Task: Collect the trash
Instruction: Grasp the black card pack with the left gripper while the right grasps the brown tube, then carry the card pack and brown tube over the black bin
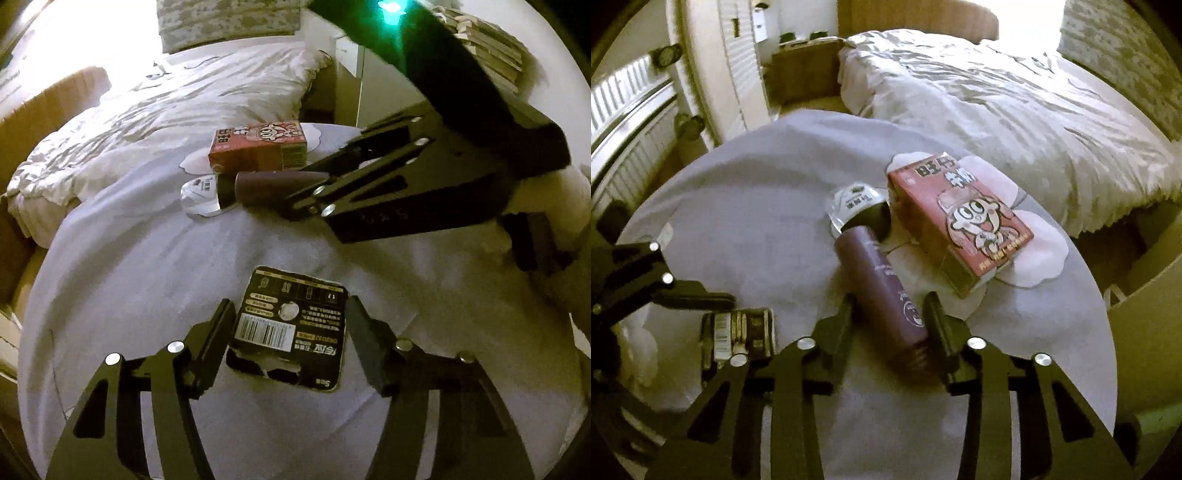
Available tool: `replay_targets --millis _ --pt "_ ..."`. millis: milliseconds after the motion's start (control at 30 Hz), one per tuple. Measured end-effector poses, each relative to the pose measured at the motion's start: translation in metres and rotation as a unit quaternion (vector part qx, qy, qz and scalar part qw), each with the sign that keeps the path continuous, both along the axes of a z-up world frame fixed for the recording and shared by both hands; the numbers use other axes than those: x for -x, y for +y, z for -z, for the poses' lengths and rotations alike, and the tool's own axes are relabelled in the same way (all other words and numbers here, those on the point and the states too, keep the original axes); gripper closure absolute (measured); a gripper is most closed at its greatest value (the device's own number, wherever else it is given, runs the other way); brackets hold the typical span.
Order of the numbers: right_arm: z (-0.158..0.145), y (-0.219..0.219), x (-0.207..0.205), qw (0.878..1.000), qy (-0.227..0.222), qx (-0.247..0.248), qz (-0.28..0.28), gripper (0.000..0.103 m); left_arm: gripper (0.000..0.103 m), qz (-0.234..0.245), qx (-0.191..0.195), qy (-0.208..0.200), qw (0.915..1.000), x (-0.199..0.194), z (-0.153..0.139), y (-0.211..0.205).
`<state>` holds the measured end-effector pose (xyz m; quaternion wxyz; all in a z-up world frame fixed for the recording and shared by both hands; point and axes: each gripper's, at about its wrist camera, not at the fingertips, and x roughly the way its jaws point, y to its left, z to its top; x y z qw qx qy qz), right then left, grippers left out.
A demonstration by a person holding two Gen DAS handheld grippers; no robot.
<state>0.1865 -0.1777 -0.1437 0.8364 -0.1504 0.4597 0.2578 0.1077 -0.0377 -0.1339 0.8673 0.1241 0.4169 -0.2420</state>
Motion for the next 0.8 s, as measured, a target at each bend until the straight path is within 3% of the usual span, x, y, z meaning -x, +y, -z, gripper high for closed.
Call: replay_targets --millis 167,400,633,800 --pt "-0.009 -0.029 0.007 0.995 0.031 -0.079 0.047 0.077 0.044 -0.002 0.001 -0.002 1.0000 0.002 0.000 -0.001" --pt "-0.024 -0.086 0.036 0.974 0.051 -0.194 0.108 0.077 0.044 0.000 0.013 -0.012 0.9998 0.017 -0.009 -0.011" --pt "-0.044 -0.149 0.071 0.949 0.032 -0.271 0.159 0.077 0.044 0.022 0.050 -0.046 0.9975 0.030 -0.049 -0.049" --pt "-0.059 -0.205 0.097 0.931 -0.003 -0.296 0.214 0.077 0.044 0.034 0.095 -0.054 0.9935 0.028 -0.067 -0.085"
